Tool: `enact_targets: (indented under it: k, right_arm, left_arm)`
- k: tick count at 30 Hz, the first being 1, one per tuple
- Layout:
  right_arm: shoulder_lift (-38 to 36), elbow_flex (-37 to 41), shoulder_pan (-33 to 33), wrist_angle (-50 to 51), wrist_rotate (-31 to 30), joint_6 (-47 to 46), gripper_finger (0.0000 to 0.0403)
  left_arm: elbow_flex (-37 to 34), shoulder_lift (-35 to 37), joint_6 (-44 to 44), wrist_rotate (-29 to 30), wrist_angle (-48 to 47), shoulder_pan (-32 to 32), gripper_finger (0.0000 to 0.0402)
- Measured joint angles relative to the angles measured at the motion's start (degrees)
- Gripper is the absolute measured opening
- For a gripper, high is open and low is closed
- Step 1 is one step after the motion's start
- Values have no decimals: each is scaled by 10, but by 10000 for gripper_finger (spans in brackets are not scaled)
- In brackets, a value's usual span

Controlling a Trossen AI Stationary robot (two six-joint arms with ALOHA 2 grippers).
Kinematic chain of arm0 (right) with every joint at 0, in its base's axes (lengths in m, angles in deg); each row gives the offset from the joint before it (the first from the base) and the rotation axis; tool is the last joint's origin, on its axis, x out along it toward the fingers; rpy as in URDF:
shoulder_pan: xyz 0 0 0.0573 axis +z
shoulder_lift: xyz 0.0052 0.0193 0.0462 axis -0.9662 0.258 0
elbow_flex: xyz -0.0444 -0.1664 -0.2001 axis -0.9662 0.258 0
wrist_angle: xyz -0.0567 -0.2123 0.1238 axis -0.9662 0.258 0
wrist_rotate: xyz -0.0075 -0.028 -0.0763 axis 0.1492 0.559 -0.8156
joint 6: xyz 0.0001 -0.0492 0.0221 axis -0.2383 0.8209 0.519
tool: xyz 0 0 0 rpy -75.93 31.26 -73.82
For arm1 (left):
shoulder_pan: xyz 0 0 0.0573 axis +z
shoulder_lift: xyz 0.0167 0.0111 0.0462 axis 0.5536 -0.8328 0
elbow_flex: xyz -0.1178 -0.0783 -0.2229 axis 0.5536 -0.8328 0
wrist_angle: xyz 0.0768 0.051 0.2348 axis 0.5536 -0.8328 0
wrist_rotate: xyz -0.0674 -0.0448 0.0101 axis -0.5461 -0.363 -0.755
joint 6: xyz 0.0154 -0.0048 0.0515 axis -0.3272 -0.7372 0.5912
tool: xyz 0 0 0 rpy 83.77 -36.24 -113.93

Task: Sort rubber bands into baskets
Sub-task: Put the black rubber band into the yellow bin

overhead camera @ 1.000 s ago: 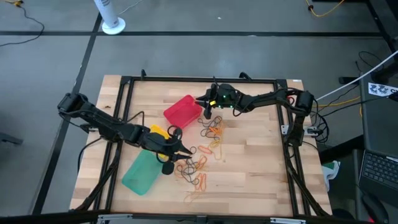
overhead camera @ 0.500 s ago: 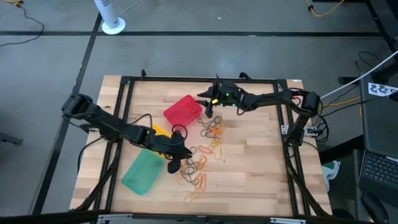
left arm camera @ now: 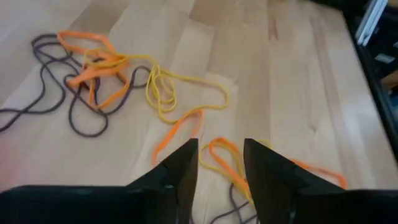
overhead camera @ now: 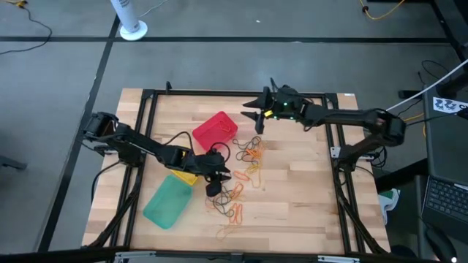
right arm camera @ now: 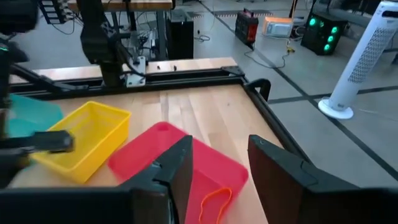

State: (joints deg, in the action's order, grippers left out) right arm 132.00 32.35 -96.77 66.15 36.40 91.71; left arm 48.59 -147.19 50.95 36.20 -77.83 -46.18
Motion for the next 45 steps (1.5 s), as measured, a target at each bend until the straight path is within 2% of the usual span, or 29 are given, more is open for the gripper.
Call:
enact_targets:
  k: [8,12,20,30,45]
  right_arm:
    - [-101,0,0,144,16,2,156]
    - [-124,0,0,198,29,-3,156]
    - [-124,0,0,263,30,-4,156]
    - [-123,0,12,267,30,-5,156]
    - [-123,0,92,261,30,-5,156]
  left_arm:
    - [0,-42,17,0,3,1,186]
    - [0,-72,23,0,-1,-4,189]
    - [-1,-101,53,1,0,-21,180]
    - [0,-112,77,17,-1,-20,167]
    - [1,-148,73,20,-3,-20,158]
